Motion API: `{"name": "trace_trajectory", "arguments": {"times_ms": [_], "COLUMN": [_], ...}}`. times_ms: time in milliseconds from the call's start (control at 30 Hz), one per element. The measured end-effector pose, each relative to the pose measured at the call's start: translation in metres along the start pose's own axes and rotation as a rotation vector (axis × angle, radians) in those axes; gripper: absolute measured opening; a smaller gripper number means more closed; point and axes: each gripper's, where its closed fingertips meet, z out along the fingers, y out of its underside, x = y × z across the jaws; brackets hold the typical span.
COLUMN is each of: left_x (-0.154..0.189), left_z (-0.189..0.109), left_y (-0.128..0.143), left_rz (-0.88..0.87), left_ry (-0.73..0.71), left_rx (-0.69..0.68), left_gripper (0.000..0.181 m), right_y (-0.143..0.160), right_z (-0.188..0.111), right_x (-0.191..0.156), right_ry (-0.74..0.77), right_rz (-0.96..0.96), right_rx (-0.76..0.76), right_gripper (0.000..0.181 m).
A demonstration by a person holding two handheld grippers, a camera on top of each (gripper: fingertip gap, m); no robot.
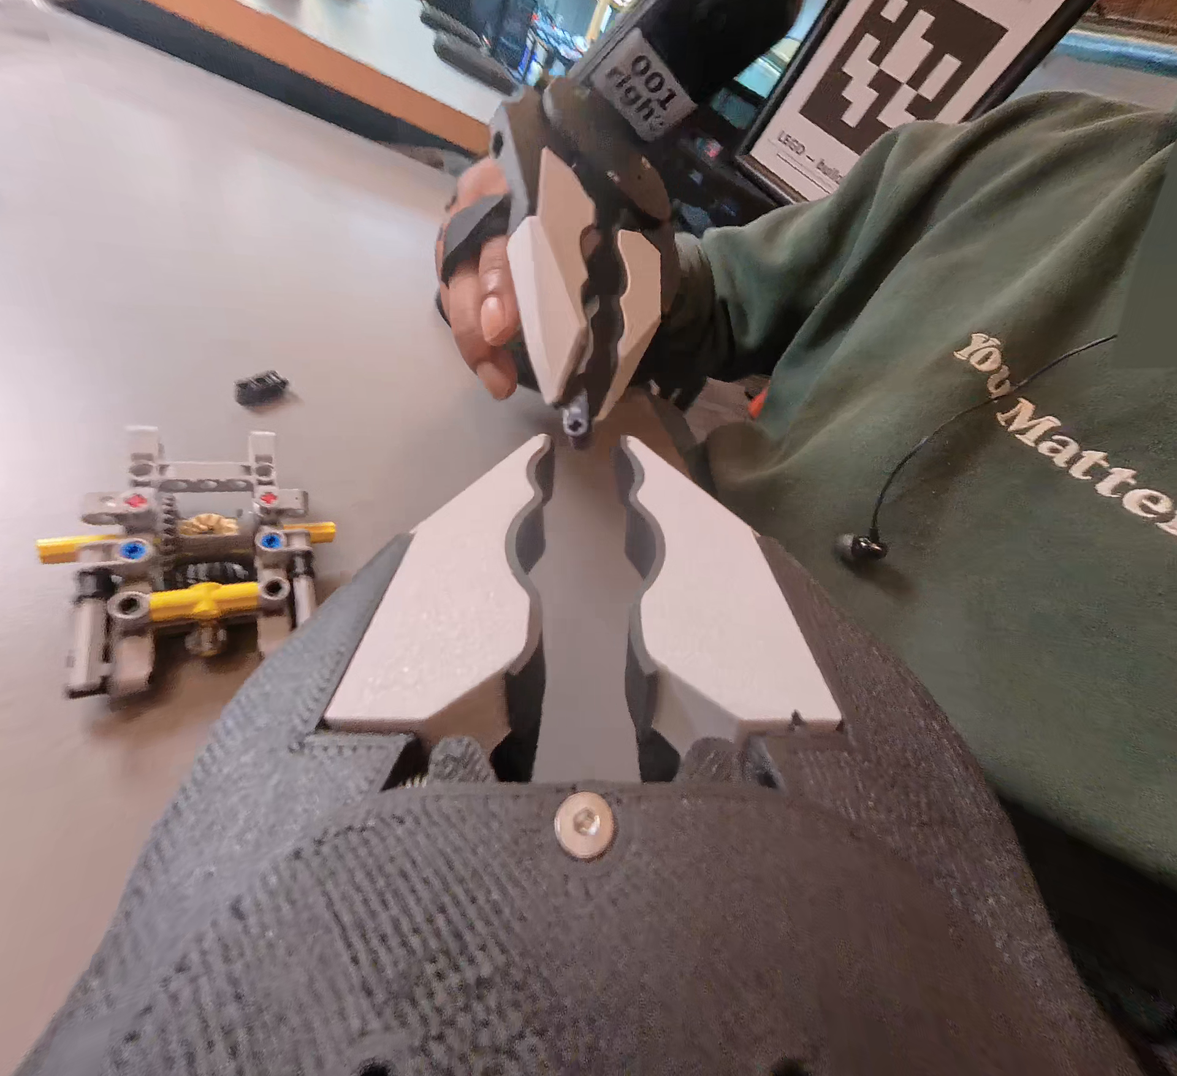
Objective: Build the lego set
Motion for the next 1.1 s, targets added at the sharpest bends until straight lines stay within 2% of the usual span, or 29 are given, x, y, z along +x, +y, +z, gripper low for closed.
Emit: {"name": "trace_trajectory", "arguments": {"times_ms": [100, 200, 367, 433, 533, 767, 900, 1100], "left_x": [-0.012, -0.020, -0.013, -0.011, -0.011, -0.009, -0.007, -0.007], "left_z": [-0.007, -0.009, -0.006, -0.006, -0.006, -0.007, -0.005, -0.003], "left_y": [-0.016, -0.024, -0.032, -0.032, -0.028, -0.023, -0.019, -0.017], "left_rz": [0.160, 0.333, 0.414, 0.407, 0.373, 0.284, 0.277, 0.281], "left_ry": [-0.166, -0.329, -0.363, -0.348, -0.322, -0.237, -0.213, -0.217], "left_rx": [0.049, 0.037, 0.054, 0.052, 0.037, 0.045, 0.025, 0.011], "left_gripper": [0.028, 0.027, 0.016, 0.006, 0.005, 0.005, 0.006, 0.006], "right_y": [-0.006, -0.016, -0.022, -0.021, -0.019, -0.013, -0.013, -0.016], "right_z": [-0.007, -0.007, 0.000, 0.002, 0.003, 0.007, 0.008, 0.005], "right_x": [0.022, 0.030, 0.025, 0.023, 0.022, 0.017, 0.016, 0.013], "right_ry": [0.013, -0.041, -0.136, -0.153, -0.153, 0.008, 0.020, 0.018], "right_rz": [0.282, 0.553, 0.727, 0.741, 0.725, 0.344, 0.304, 0.258], "right_rx": [0.079, 0.190, 0.260, 0.261, 0.248, 0.154, 0.145, 0.143], "right_gripper": [0.009, 0.009, 0.009, 0.009, 0.009, 0.007, 0.014, 0.006]}}
